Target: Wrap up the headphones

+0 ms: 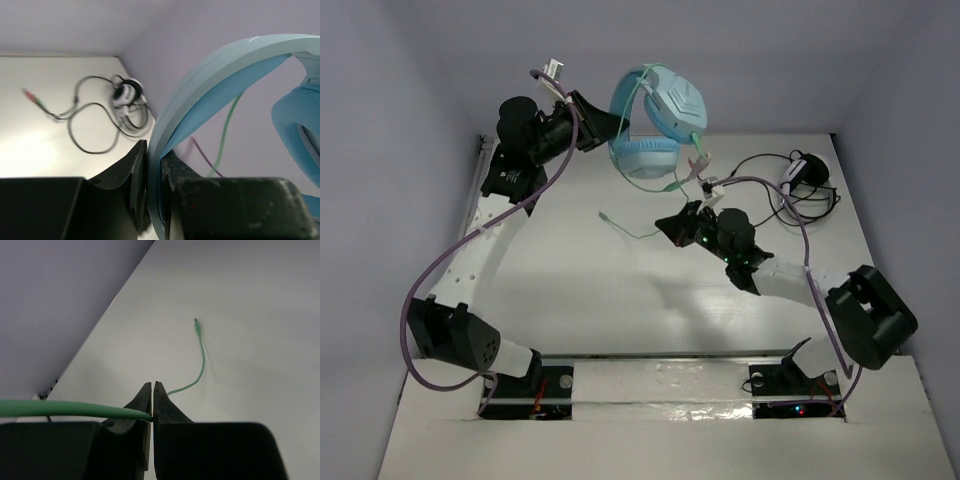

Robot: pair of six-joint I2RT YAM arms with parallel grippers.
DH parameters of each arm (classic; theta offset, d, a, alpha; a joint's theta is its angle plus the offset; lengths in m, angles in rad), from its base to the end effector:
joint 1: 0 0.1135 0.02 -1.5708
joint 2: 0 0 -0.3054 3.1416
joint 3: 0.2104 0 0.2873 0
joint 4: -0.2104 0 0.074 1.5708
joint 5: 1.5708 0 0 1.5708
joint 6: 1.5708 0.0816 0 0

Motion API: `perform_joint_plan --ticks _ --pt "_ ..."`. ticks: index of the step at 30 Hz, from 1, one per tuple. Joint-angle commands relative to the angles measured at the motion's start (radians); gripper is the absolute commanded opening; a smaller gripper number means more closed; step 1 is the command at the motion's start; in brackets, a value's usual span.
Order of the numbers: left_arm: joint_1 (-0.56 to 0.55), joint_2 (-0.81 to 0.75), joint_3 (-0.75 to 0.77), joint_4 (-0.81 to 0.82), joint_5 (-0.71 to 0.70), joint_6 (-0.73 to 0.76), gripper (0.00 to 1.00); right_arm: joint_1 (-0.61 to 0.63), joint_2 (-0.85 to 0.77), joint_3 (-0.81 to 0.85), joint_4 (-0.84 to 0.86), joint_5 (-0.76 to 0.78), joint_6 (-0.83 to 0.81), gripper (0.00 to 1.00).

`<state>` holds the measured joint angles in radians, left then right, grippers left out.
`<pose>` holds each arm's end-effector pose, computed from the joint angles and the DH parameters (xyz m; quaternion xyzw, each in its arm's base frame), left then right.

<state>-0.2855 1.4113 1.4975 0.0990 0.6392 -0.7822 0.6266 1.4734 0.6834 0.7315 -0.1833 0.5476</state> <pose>0.3541 -0.1547 0.5247 0.0853 0.6472 -0.5445 0.5267 0.3029 0.2376 0.2511 -0.0913 0.7214 0.4339 0.5320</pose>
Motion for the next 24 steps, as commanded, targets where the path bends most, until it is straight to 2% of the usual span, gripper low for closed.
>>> perform_joint_plan --ticks 1,9,13,14,17,19,24 --pt "0.009 0.003 0.018 0.035 -0.192 -0.011 0.00 0.054 -0.088 -0.024 -0.193 0.094 -0.014 0.00" --pt "0.009 0.017 -0.011 -0.016 -0.525 0.052 0.00 0.168 -0.252 0.002 -0.573 0.177 -0.035 0.00" --pt "0.000 0.021 -0.034 -0.028 -0.630 0.072 0.00 0.205 -0.272 0.053 -0.722 0.177 -0.035 0.00" --pt "0.000 0.020 -0.045 -0.033 -0.703 0.078 0.00 0.205 -0.277 0.079 -0.791 0.177 -0.035 0.00" --pt "-0.029 0.000 -0.135 -0.015 -0.801 0.084 0.00 0.231 -0.277 0.134 -0.894 0.177 -0.043 0.00" --pt "-0.038 -0.017 -0.188 0.042 -0.803 0.040 0.00 0.269 -0.251 0.166 -0.964 0.211 -0.055 0.00" --pt "-0.098 0.000 -0.233 0.042 -0.872 0.034 0.00 0.303 -0.203 0.249 -1.049 0.234 -0.075 0.00"
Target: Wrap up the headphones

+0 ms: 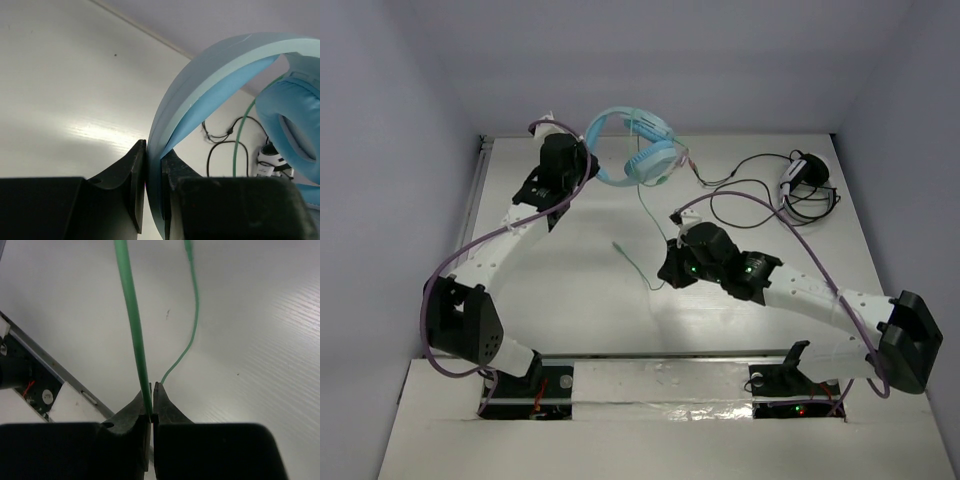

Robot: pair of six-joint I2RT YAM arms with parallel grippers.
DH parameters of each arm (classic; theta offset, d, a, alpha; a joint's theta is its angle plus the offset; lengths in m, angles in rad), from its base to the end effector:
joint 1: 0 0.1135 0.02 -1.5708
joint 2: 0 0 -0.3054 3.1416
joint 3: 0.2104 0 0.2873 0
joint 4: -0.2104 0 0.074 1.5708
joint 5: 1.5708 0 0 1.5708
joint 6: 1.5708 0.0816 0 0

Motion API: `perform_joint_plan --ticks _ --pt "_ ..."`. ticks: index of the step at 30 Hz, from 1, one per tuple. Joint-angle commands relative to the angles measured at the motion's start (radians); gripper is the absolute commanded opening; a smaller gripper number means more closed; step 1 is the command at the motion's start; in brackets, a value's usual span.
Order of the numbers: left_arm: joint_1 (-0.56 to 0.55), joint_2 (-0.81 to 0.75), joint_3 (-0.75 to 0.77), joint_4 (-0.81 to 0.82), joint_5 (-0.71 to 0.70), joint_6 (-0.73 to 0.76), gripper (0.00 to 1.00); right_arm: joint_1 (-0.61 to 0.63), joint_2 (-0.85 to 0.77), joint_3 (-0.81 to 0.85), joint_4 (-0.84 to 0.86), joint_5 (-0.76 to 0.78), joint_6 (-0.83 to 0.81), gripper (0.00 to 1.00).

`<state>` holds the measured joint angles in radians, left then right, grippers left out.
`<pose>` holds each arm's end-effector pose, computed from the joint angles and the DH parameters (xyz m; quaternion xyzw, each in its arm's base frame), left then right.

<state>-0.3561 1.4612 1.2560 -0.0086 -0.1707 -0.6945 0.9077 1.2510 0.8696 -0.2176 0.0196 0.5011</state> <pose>0.4030 -0.1351 0.3858 -0.1834 0.7556 -0.2562 0.5743 0.2078 0.2635 0.2668 -0.1740 0.8669 0.2958 0.3615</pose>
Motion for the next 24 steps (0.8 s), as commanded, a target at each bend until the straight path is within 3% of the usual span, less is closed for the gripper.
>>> perform_joint_plan --ticks 1,7,15,24 --pt "-0.027 -0.051 0.000 0.156 -0.059 -0.060 0.00 0.022 0.028 0.089 -0.112 0.043 -0.032 0.00" --pt "-0.072 -0.030 -0.032 0.164 -0.113 -0.045 0.00 0.077 0.067 0.158 -0.186 0.088 -0.044 0.00" --pt "-0.152 -0.061 -0.125 0.069 -0.271 0.078 0.00 0.086 0.044 0.356 -0.505 0.134 -0.104 0.00" --pt "-0.234 -0.076 -0.116 -0.172 -0.204 0.234 0.00 0.086 0.116 0.554 -0.703 0.249 -0.208 0.00"
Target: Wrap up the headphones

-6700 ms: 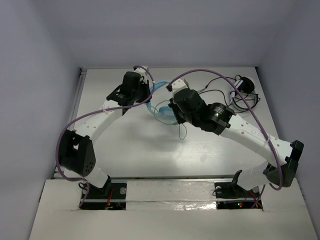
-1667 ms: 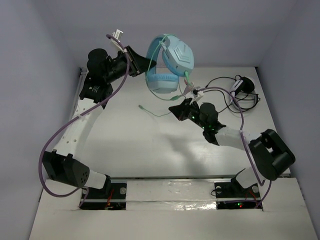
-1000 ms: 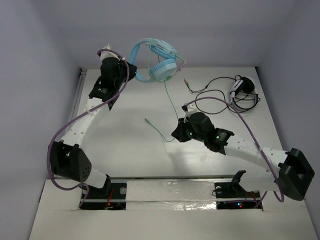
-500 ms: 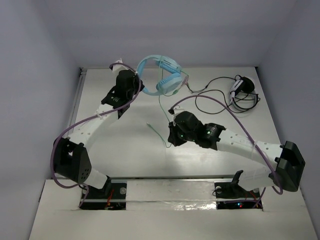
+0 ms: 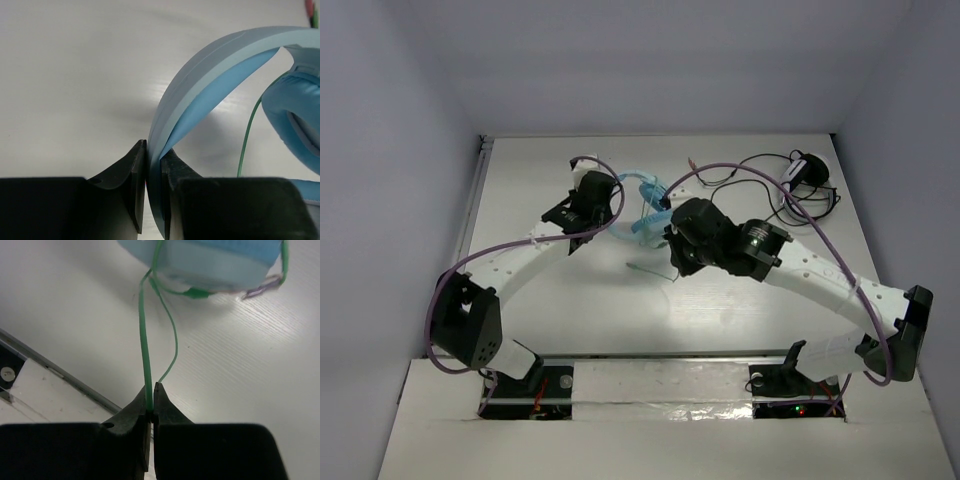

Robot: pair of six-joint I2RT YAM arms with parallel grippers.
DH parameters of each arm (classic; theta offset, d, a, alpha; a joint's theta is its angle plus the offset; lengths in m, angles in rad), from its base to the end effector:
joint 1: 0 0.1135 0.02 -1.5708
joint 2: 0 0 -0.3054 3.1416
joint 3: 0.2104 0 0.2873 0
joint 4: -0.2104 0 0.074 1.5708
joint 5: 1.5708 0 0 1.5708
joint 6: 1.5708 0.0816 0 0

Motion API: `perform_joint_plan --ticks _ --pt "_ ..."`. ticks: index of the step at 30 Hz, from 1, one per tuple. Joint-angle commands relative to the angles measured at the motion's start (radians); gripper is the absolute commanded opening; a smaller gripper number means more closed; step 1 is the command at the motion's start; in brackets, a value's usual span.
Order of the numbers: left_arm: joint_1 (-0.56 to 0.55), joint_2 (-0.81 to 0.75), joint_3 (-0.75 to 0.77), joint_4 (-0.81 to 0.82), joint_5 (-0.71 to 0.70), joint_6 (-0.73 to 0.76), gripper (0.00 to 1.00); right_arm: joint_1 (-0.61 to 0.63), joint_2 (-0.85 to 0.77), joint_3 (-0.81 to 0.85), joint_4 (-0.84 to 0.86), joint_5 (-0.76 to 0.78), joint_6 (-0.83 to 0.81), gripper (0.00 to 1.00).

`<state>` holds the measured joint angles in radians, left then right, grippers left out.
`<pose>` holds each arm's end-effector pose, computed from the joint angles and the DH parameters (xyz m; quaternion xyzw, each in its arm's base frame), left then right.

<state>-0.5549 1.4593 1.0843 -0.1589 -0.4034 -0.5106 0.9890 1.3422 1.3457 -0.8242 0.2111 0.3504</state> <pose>0.3549 -0.1823 0.2941 -0.0804 0.8530 -0.0967 0.5066 0.1991 0.2716 0.3594 -0.2538 0.8907 0.1493 0.3465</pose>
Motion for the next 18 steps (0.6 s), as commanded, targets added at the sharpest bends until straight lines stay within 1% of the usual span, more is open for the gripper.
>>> perform_joint_plan --ticks 1,2,4,5,8,12,15,18 --pt "-0.045 -0.076 0.071 -0.040 0.047 0.073 0.00 0.005 0.029 0.090 -0.105 0.062 -0.063 0.00" --pt "-0.045 -0.073 0.083 -0.100 0.079 0.092 0.00 0.005 0.032 0.107 -0.116 0.073 -0.070 0.00" --pt "-0.057 -0.074 0.097 -0.137 0.121 0.153 0.00 0.005 0.048 0.125 -0.131 0.106 -0.073 0.00" --pt "-0.057 -0.073 0.098 -0.169 0.174 0.171 0.00 0.005 0.051 0.142 -0.139 0.108 -0.073 0.00" --pt "-0.066 -0.094 0.074 -0.185 0.265 0.230 0.00 0.005 0.077 0.173 -0.174 0.097 -0.076 0.00" --pt "-0.066 -0.146 0.048 -0.188 0.316 0.271 0.00 0.005 0.100 0.191 -0.208 0.073 -0.076 0.01" --pt "-0.066 -0.183 0.051 -0.215 0.337 0.308 0.00 0.005 0.094 0.175 -0.237 0.063 -0.051 0.02" --pt "-0.066 -0.246 0.022 -0.218 0.376 0.346 0.00 0.005 0.077 0.147 -0.266 0.053 -0.033 0.03"
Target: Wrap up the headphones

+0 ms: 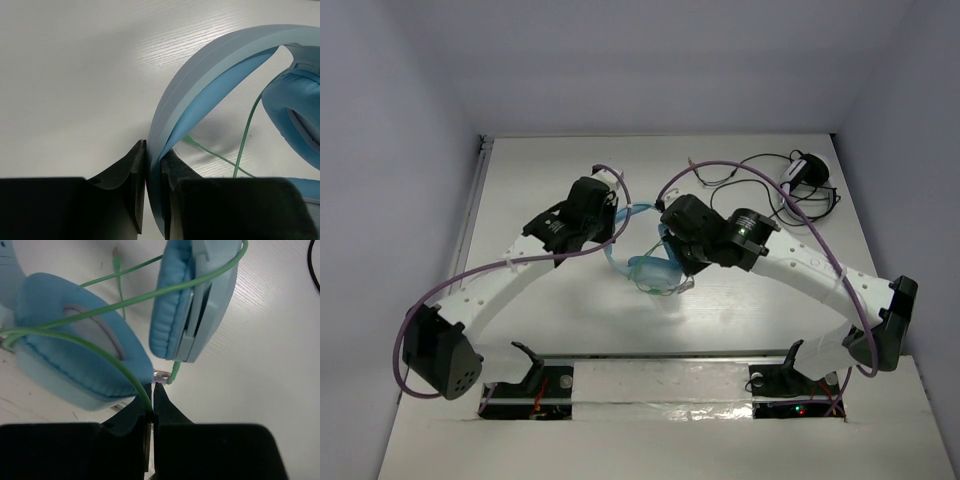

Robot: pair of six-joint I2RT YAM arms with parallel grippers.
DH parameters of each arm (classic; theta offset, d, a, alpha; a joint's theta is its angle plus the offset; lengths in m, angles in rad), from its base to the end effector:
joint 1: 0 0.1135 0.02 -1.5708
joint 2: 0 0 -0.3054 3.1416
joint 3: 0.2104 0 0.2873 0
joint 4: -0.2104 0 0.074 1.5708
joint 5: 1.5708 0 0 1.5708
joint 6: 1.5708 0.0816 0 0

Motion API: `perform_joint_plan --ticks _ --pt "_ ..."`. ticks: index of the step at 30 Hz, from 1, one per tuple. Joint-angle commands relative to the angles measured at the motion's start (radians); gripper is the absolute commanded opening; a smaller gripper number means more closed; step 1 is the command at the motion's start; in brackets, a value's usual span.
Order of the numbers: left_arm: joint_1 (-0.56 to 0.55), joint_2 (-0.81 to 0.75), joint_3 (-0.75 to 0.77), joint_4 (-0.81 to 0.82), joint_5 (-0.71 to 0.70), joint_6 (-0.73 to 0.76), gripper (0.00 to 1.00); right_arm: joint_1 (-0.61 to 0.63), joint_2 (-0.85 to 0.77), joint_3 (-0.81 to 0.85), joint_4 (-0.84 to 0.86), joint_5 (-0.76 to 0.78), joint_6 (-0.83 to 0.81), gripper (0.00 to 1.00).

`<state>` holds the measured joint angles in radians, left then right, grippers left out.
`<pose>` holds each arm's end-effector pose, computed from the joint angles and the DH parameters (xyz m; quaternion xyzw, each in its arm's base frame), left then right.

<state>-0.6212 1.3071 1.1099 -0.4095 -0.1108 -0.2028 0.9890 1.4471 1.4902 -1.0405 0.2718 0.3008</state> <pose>0.2940 -0.1993 0.3237 0.1586 0.8707 -0.1404 0.4438 0.2069 0.2747 0.3604 -0.2845 0.9076 0.0646 0.3020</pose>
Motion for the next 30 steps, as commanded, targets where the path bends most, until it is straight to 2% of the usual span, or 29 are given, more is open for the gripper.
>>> perform_joint_plan --ticks 1,2,7,15,18,21,23,27,30 --pt "0.000 -0.106 -0.022 0.032 0.104 0.049 0.00 0.005 -0.025 0.004 -0.065 0.025 0.026 0.03" --pt "0.000 -0.124 -0.028 0.029 0.155 0.060 0.00 0.005 -0.019 0.010 -0.094 0.046 0.034 0.03" --pt "0.000 -0.138 -0.048 -0.020 0.217 0.141 0.00 0.005 0.042 0.067 -0.156 0.159 0.084 0.02" --pt "0.000 -0.124 -0.088 0.023 0.284 0.140 0.00 0.005 0.102 0.165 -0.193 0.332 0.103 0.03" --pt "0.000 -0.123 -0.087 0.038 0.295 0.140 0.00 0.005 0.110 0.163 -0.205 0.377 0.094 0.07" --pt "0.000 -0.149 -0.065 0.046 0.303 0.137 0.00 0.005 0.095 0.147 -0.202 0.357 0.103 0.15" --pt "0.009 -0.149 -0.039 0.038 0.240 0.131 0.00 0.005 0.085 0.137 -0.216 0.360 0.118 0.16" --pt "0.009 -0.144 0.021 0.014 0.286 0.137 0.00 0.005 0.036 0.107 -0.204 0.391 0.159 0.19" --pt "0.009 -0.138 0.042 -0.008 0.284 0.154 0.00 0.005 0.022 0.093 -0.205 0.435 0.178 0.29"
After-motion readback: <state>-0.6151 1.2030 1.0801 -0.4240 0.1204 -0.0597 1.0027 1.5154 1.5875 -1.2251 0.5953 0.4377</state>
